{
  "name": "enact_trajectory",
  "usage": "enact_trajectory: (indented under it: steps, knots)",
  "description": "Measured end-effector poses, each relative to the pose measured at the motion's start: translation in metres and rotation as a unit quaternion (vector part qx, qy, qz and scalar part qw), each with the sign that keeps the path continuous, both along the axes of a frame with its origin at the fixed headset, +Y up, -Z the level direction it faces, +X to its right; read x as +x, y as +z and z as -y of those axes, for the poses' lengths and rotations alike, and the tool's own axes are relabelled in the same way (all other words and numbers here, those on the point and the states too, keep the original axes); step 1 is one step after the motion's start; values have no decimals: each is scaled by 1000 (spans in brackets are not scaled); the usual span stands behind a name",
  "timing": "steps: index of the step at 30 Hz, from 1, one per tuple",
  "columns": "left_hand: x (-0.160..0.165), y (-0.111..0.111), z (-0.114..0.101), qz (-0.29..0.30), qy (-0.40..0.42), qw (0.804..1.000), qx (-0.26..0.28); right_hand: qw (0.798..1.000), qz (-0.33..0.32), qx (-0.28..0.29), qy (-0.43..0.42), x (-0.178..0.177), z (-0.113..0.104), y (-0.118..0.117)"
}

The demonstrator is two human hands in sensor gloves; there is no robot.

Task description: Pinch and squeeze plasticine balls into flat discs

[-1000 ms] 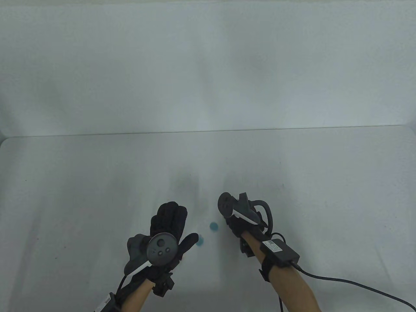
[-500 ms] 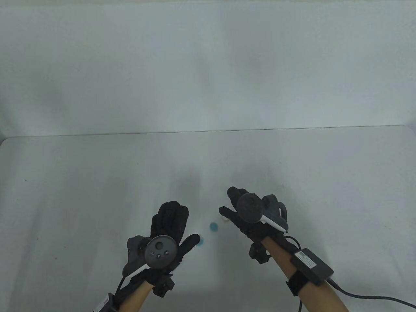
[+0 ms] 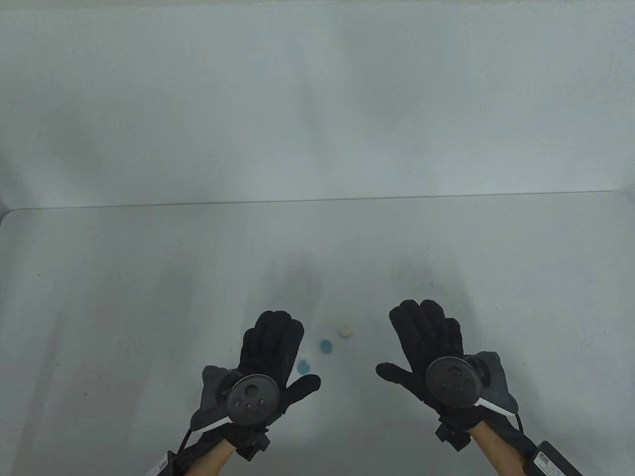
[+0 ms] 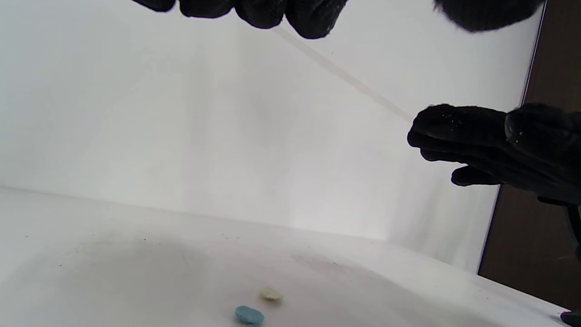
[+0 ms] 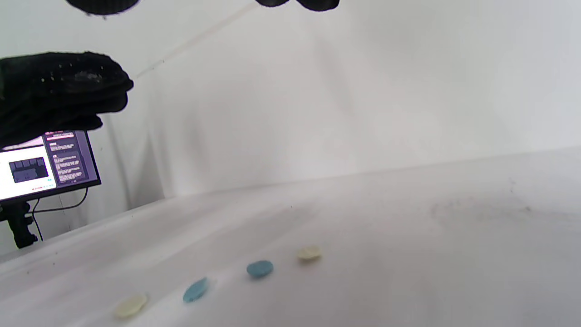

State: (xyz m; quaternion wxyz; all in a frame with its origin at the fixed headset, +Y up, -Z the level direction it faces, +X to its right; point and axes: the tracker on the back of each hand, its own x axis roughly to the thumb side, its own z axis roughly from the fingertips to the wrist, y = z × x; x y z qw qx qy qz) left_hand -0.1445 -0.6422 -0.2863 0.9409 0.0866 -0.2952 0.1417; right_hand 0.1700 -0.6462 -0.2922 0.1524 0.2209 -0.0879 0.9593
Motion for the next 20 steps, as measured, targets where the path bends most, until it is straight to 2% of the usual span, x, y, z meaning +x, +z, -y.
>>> enact_trajectory:
  steps: [5, 20]
  knots:
    - [2, -1, 5, -3, -15, 1000, -5, 1000, 6, -7, 13, 5, 13, -2]
    - [0, -5, 6, -16, -16, 1000, -16, 1000, 6, -4, -9, 11, 14, -2]
